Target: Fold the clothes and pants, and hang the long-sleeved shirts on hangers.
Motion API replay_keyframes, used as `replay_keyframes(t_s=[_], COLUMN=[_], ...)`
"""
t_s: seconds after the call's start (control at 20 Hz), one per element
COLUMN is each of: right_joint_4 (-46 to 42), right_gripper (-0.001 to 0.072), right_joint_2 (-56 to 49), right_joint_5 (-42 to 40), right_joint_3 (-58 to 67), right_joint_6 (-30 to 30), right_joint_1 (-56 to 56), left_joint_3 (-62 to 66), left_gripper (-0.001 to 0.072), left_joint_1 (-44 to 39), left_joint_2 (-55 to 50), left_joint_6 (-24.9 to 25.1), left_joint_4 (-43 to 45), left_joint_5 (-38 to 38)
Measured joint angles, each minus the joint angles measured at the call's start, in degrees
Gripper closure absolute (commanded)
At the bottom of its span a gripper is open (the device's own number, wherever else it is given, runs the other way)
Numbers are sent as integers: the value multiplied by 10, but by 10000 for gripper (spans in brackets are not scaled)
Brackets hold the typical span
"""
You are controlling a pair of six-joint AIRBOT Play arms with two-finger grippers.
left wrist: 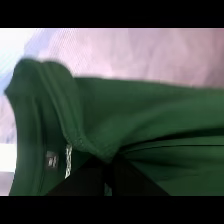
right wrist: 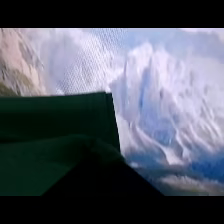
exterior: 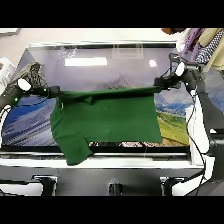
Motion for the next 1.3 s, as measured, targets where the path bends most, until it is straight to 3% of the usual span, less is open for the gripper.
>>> replay_keyframes(t_s=[0.3,0.6,0.65,0.7,0.75,0.9,0.95,1.0,1.3], right_joint_4=[5,35,39,42,46,64,73,85,162], right_gripper=[684,682,654,555,509,385,317,284,285], right_joint_2=[-12,-48,-53,-56,-59,-62,-61,-57,44], right_joint_5=[119,196,201,206,211,236,252,263,275], right_joint_3=[-2,-5,-5,-5,-5,-5,-5,-5,-68], right_joint_6=[2,9,9,12,13,3,-7,-16,-76], right_joint_1=[0,0,0,0,0,0,-2,-6,-115], left_joint_3=[-2,-2,-2,-2,-2,-1,0,1,-87], left_gripper=[689,688,687,672,601,230,189,189,190], left_joint_1=[8,7,7,7,6,8,10,13,89], left_joint_2=[-13,-28,-31,-34,-36,-39,-38,-36,49], left_joint_6=[6,6,6,6,6,6,6,6,3], left_joint_4=[11,12,12,12,12,13,13,14,20], left_joint_5=[-112,-154,-155,-157,-159,-169,-174,-185,-252])
